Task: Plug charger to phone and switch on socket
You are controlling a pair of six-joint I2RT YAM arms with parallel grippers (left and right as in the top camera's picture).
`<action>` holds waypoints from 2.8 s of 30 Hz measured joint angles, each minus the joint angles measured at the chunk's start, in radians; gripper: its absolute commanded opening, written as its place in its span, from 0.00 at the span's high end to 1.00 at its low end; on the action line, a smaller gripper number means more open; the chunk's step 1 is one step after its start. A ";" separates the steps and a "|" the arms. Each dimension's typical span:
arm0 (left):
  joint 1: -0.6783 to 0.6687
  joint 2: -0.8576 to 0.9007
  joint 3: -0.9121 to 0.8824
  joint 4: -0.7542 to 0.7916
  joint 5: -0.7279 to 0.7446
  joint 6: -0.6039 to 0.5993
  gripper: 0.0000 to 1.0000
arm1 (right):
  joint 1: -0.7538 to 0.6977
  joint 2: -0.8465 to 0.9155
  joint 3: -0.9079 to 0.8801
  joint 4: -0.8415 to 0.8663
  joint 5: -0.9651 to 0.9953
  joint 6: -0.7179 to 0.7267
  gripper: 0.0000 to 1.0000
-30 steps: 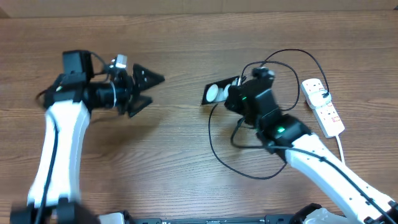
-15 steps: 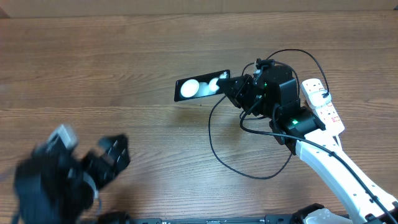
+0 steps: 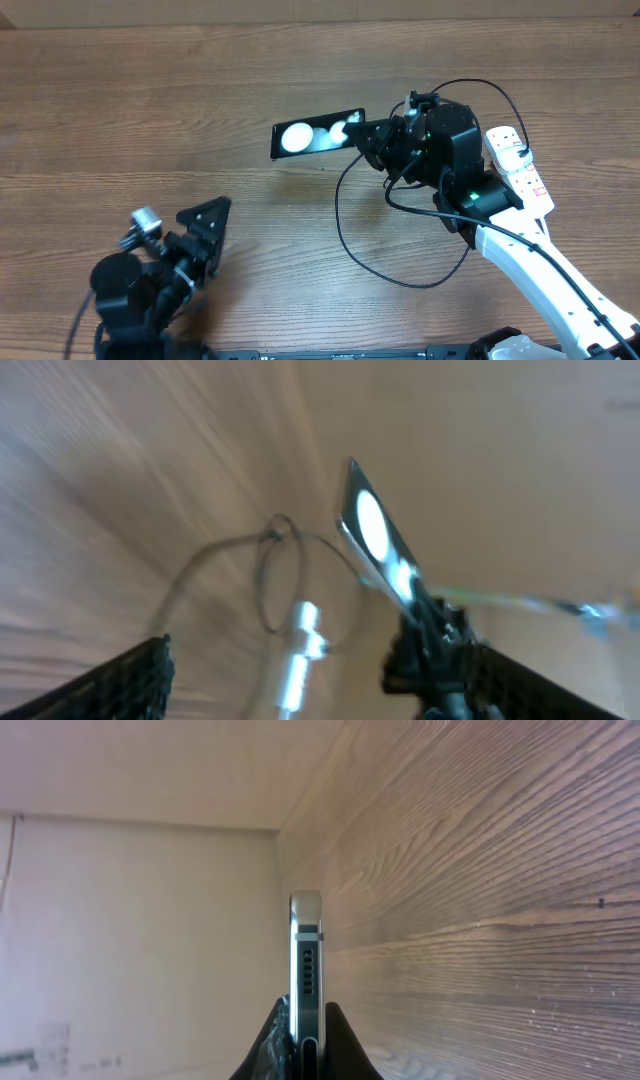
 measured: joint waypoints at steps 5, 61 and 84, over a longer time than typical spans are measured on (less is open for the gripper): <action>-0.010 0.016 -0.123 0.205 0.106 -0.213 0.14 | 0.039 0.000 0.000 0.000 0.121 0.038 0.96; -0.349 0.431 -0.136 0.668 -0.283 -0.519 0.96 | 0.280 0.000 0.002 -0.084 0.037 0.382 0.66; -0.272 0.693 -0.135 0.604 -0.073 -0.399 0.96 | 0.233 -0.004 0.008 -0.422 0.743 -0.365 0.01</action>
